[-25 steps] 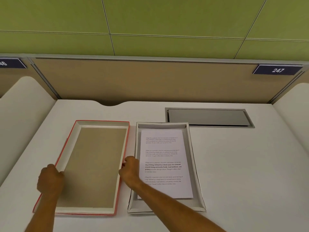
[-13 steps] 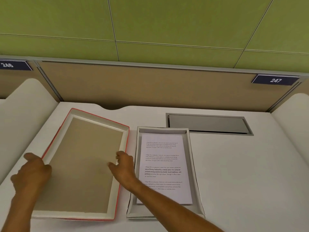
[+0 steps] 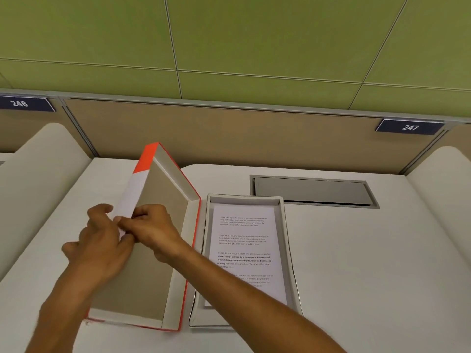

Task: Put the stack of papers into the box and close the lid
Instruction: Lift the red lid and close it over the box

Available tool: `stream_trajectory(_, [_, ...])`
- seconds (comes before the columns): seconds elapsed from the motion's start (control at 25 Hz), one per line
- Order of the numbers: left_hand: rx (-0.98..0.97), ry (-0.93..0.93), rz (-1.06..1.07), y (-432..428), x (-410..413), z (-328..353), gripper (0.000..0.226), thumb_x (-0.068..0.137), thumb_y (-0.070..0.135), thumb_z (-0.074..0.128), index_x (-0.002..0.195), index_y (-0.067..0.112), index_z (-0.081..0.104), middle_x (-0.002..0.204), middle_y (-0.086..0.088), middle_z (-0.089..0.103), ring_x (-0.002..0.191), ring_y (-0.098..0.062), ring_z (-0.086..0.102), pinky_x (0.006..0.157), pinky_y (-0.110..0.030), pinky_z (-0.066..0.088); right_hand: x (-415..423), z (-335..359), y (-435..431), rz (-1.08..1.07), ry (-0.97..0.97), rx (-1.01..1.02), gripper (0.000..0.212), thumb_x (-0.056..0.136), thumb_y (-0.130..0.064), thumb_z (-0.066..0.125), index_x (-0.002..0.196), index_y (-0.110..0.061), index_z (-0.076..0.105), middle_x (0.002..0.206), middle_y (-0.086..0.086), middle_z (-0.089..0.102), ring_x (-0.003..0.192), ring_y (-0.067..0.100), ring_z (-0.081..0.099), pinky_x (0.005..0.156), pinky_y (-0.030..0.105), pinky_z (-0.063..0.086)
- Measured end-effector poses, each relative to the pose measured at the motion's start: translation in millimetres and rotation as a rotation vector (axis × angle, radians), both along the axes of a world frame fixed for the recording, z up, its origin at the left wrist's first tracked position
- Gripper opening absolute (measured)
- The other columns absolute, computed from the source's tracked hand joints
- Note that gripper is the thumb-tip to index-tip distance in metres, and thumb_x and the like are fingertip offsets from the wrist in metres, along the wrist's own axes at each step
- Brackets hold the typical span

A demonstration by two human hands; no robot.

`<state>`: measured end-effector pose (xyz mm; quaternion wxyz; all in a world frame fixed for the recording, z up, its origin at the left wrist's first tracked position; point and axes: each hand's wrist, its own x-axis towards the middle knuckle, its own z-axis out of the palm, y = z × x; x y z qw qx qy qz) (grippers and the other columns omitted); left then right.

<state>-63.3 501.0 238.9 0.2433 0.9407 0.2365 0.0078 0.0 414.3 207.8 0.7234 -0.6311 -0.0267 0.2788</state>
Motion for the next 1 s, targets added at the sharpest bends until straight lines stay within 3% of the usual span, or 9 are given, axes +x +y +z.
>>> stream_trajectory(0.12, [-0.486, -0.024, 0.011, 17, -2, 13, 0.047, 0.095, 0.027, 0.059, 0.132, 0.034, 0.031, 0.131, -0.005, 0.056, 0.115, -0.038, 0.058, 0.100, -0.056, 0.044, 3, 10, -14, -0.006, 0.036, 0.006, 0.032, 0.090, -0.012, 0.066, 0.118, 0.002, 0.061, 0.126, 0.017, 0.064, 0.110, 0.034, 0.066, 0.075, 0.027, 0.058])
stream_trajectory(0.2, [-0.720, -0.077, 0.069, 36, 3, 12, 0.047, 0.090, 0.043, 0.058, 0.132, 0.030, 0.041, 0.139, -0.006, 0.054, 0.124, -0.035, 0.054, 0.103, -0.055, 0.043, 4, 17, -27, -0.004, 0.049, -0.009, 0.032, 0.090, -0.010, 0.065, 0.119, 0.002, 0.060, 0.127, 0.017, 0.064, 0.111, 0.033, 0.066, 0.075, 0.027, 0.058])
stream_trajectory(0.32, [-0.776, -0.021, 0.059, 51, 14, -26, 0.070, 0.083, 0.061, 0.047, 0.135, 0.014, 0.047, 0.139, -0.011, 0.056, 0.128, -0.037, 0.052, 0.109, -0.056, 0.038, 3, 27, -52, -0.011, 0.063, 0.019, 0.032, 0.091, -0.011, 0.065, 0.120, 0.001, 0.060, 0.127, 0.015, 0.065, 0.112, 0.030, 0.066, 0.073, 0.022, 0.057])
stream_trajectory(0.44, [-0.815, 0.034, 0.077, 53, 27, -84, 0.068, 0.094, 0.054, 0.039, 0.136, 0.001, 0.050, 0.139, -0.033, 0.049, 0.131, -0.052, 0.043, 0.111, -0.061, 0.033, 0, 38, -84, -0.010, 0.077, 0.123, 0.034, 0.091, -0.009, 0.065, 0.122, 0.003, 0.060, 0.128, 0.016, 0.064, 0.114, 0.032, 0.064, 0.075, 0.023, 0.059])
stream_trajectory(0.52, [-0.988, 0.077, 0.162, 53, 34, -115, 0.072, 0.088, 0.060, 0.041, 0.137, 0.008, 0.051, 0.137, -0.033, 0.052, 0.130, -0.051, 0.046, 0.107, -0.061, 0.038, -1, 44, -109, -0.002, 0.096, 0.196, 0.034, 0.091, -0.006, 0.064, 0.122, 0.006, 0.060, 0.127, 0.017, 0.065, 0.108, 0.030, 0.067, 0.084, 0.030, 0.059])
stream_trajectory(0.64, [-1.183, 0.174, 0.120, 42, 35, -143, 0.063, 0.084, 0.071, 0.046, 0.131, 0.031, 0.059, 0.118, -0.018, 0.071, 0.104, -0.040, 0.069, 0.085, -0.054, 0.055, 0, 43, -151, 0.005, 0.095, 0.245, 0.031, 0.091, -0.003, 0.063, 0.120, 0.008, 0.060, 0.114, 0.016, 0.068, 0.092, 0.020, 0.069, 0.085, 0.031, 0.059])
stream_trajectory(0.72, [-1.224, 0.160, 0.093, 30, 36, -152, 0.061, 0.081, 0.070, 0.055, 0.129, 0.033, 0.062, 0.114, -0.010, 0.074, 0.096, -0.030, 0.073, 0.079, -0.047, 0.058, 0, 39, -184, -0.034, 0.054, 0.221, 0.034, 0.089, -0.003, 0.065, 0.121, 0.005, 0.061, 0.109, 0.015, 0.069, 0.092, 0.023, 0.069, 0.083, 0.033, 0.059])
stream_trajectory(0.8, [-1.222, 0.093, 0.031, 9, 39, -155, 0.056, 0.082, 0.067, 0.057, 0.131, 0.040, 0.058, 0.127, 0.001, 0.069, 0.110, -0.024, 0.070, 0.087, -0.045, 0.056, 0, 31, -221, -0.114, 0.022, 0.110, 0.037, 0.088, -0.012, 0.069, 0.123, -0.003, 0.061, 0.108, 0.015, 0.072, 0.091, 0.024, 0.071, 0.077, 0.033, 0.061])
stream_trajectory(1.0, [-0.923, -0.043, -0.084, -47, 41, -153, 0.048, 0.091, 0.067, 0.039, 0.137, 0.056, 0.041, 0.141, 0.018, 0.053, 0.121, -0.011, 0.057, 0.105, -0.039, 0.044, -8, -14, -292, -0.199, -0.059, -0.351, 0.046, 0.087, -0.061, 0.054, 0.108, -0.023, 0.069, 0.094, -0.005, 0.077, 0.085, 0.013, 0.075, 0.070, 0.026, 0.059])
